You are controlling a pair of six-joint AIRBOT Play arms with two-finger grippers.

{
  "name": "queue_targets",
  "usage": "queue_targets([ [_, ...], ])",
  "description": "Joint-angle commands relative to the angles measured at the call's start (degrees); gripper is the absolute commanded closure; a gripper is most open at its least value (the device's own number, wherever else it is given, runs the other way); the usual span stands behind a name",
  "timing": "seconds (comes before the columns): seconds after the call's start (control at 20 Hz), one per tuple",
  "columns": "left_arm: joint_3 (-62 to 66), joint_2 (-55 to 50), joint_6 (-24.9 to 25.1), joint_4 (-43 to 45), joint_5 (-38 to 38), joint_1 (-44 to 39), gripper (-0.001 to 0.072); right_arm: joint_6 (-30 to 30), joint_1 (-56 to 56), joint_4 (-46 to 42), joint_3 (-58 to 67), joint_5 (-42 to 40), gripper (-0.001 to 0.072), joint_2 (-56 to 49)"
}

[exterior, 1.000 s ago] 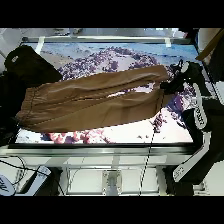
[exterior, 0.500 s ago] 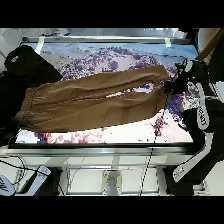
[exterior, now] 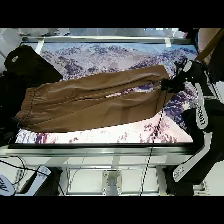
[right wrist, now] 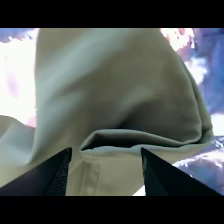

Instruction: Fold the clothes and pants, and hang the long-sleeved shirts on hangers.

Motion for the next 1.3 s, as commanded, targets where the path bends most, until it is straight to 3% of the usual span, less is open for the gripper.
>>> queue_targets([
  [0.0,0.0,0.0,0.0,0.0,0.0,0.0,0.0683,0.9,0.1,-1.7,0.0,-0.2,0.027,-0.3],
  [0.05,0.0,0.0,0.0,0.0,0.0,0.0,0.0683,0.9,0.1,-1.8,0.0,-0.2,0.0276,-0.3],
  [0.15,0.0,0.0,0.0,0.0,0.0,0.0,0.0682,0.8,0.1,-1.9,0.0,0.6,0.0386,-0.3],
  [0.2,0.0,0.0,0.0,0.0,0.0,0.0,0.0683,0.5,0.1,-2.3,0.0,2.0,0.0406,-0.3],
  [0.4,0.0,0.0,0.2,0.0,0.0,0.0,0.0683,-1.3,0.0,-10.6,0.0,11.5,0.0412,-0.3],
  [0.5,0.0,0.0,0.2,0.0,0.0,0.0,0.0683,-3.6,0.0,-12.7,0.0,14.7,0.0683,-0.3],
  [0.55,0.0,0.0,0.2,0.0,0.0,0.0,0.0683,-3.7,0.0,-12.9,0.0,15.0,0.0698,-0.3],
  [0.65,0.0,0.0,0.2,0.0,0.0,0.0,0.0683,-3.2,0.0,-11.5,0.1,13.4,0.0669,-0.2],
  [0.7,0.0,0.0,0.2,0.0,0.0,0.0,0.0683,-3.3,0.0,-8.3,0.1,12.4,0.0504,-0.2],
  [0.75,0.0,0.0,0.2,0.0,0.0,0.0,0.0683,-3.3,0.0,-5.3,0.0,12.0,0.0275,-0.2],
  [0.8,0.0,0.0,0.2,0.0,0.0,0.0,0.0683,-3.4,0.2,-2.9,0.0,12.2,0.0211,-0.2],
  [1.1,0.0,0.0,0.2,0.0,0.0,0.0,0.0683,-4.0,6.0,-3.0,0.0,10.5,0.0233,-0.3],
  [1.25,0.0,0.0,0.2,0.0,0.0,0.0,0.0683,-3.0,9.5,-11.2,0.0,5.8,0.0266,-0.4],
])
